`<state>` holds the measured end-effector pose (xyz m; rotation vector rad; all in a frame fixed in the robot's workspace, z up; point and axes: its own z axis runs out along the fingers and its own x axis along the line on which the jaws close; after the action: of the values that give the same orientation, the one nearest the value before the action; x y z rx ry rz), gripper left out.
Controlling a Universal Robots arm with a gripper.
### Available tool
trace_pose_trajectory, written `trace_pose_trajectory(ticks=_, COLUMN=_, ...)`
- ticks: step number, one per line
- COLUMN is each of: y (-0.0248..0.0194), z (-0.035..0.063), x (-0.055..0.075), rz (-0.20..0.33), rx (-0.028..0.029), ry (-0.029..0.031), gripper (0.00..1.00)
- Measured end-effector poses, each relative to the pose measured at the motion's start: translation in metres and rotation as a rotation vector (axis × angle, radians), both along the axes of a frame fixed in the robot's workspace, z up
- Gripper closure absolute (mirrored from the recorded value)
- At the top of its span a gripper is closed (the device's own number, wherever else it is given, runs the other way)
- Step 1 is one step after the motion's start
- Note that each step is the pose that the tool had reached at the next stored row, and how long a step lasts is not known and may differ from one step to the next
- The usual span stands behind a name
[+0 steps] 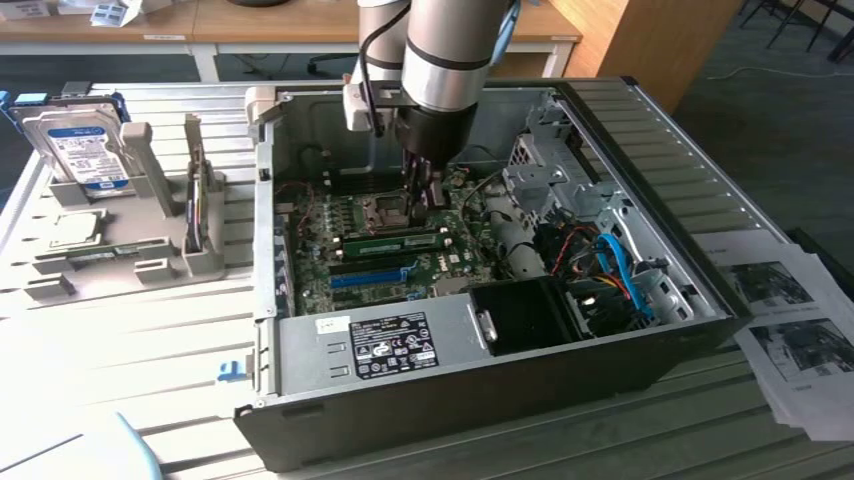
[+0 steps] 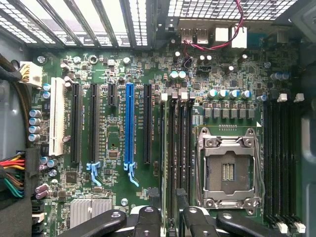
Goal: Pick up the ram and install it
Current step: 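Insert the ram into the slot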
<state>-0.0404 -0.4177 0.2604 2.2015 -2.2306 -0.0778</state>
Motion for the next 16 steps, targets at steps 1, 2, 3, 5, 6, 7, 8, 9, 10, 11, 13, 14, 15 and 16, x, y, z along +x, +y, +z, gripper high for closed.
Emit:
trace_pose_trajectory(ticks=1, y=0.0000, z=0.0001, x=0.0000, rz=0.000, rx=0.0000, ry=0.0000, gripper=0.76)
trace_pose_trajectory(ticks=2, y=0.0000, z=0.0001, x=0.0000, rz=0.000, rx=0.0000, ry=0.0000, gripper=0.76)
trace_pose_trajectory(ticks=3, y=0.0000, z=0.0002, x=0.0000, rz=0.000, rx=-0.0002, ry=0.0000, gripper=0.76)
trace_pose_trajectory(ticks=5, y=0.0000, z=0.0002, x=0.0000, rz=0.000, rx=-0.0003, ry=0.0001, gripper=0.76)
trace_pose_trajectory(ticks=6, y=0.0000, z=0.0003, x=0.0000, rz=0.000, rx=-0.0003, ry=0.0001, gripper=0.76)
trace_pose_trajectory(ticks=7, y=-0.0001, z=0.0010, x=0.0000, rz=0.000, rx=-0.0008, ry=0.0003, gripper=0.76)
trace_pose_trajectory(ticks=8, y=-0.0001, z=0.0017, x=0.0000, rz=0.000, rx=-0.0006, ry=0.0003, gripper=0.76)
trace_pose_trajectory(ticks=9, y=-0.0001, z=0.0024, x=0.0000, rz=0.000, rx=-0.0003, ry=0.0001, gripper=0.76)
trace_pose_trajectory(ticks=10, y=0.0000, z=0.0031, x=0.0000, rz=0.000, rx=-0.0003, ry=0.0001, gripper=0.76)
trace_pose_trajectory(ticks=11, y=-0.0001, z=0.0038, x=0.0000, rz=0.000, rx=-0.0004, ry=0.0001, gripper=0.76)
trace_pose_trajectory(ticks=13, y=-0.0001, z=0.0049, x=0.0000, rz=0.000, rx=-0.0002, ry=0.0001, gripper=0.76)
trace_pose_trajectory(ticks=14, y=0.0000, z=0.0054, x=0.0000, rz=0.000, rx=-0.0003, ry=0.0001, gripper=0.76)
trace_pose_trajectory(ticks=15, y=0.0000, z=0.0059, x=0.0000, rz=0.000, rx=-0.0002, ry=0.0001, gripper=0.76)
trace_pose_trajectory(ticks=16, y=-0.0001, z=0.0064, x=0.0000, rz=0.000, rx=-0.0003, ry=0.0001, gripper=0.76)
